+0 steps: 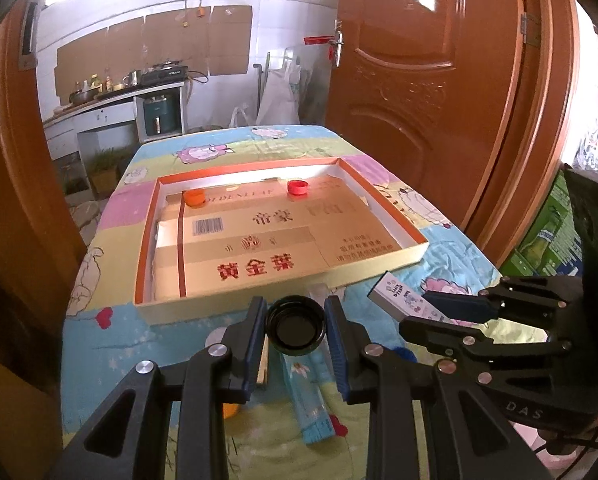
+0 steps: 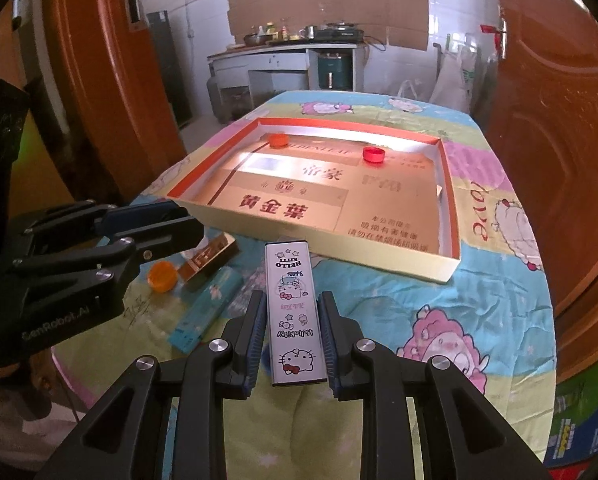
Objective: Organize rigid objects
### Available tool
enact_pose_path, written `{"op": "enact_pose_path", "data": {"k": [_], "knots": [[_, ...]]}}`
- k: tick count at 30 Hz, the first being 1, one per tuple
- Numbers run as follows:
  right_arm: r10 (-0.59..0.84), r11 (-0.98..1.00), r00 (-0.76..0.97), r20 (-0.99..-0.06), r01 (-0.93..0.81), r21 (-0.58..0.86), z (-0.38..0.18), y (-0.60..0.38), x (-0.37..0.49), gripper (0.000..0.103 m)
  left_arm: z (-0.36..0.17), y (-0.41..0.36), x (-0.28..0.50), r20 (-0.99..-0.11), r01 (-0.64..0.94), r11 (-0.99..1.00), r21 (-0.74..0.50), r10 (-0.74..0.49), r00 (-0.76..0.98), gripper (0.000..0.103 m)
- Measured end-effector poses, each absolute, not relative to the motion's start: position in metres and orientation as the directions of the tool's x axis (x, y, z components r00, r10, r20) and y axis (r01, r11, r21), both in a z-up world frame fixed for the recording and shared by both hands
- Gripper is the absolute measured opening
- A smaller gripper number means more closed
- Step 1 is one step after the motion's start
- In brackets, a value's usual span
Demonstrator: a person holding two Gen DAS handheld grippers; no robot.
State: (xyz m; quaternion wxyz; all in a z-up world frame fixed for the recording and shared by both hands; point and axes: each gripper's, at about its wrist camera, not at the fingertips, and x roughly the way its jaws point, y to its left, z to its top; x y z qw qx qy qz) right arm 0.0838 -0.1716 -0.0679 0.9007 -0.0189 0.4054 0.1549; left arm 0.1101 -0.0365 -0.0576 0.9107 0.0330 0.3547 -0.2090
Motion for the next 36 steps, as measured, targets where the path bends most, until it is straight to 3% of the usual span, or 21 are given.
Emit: {"op": "enact_pose_path", "data": {"k": [36], "knots": [[0.215,0.97,0.688,-0.693,-0.232,0.071,-0.042,-0.202,0.178,0.027,-0.046,-0.05,0.221,-0.687,0.286,0.957,-0.055,-0.244,0.685,0.03]]}}
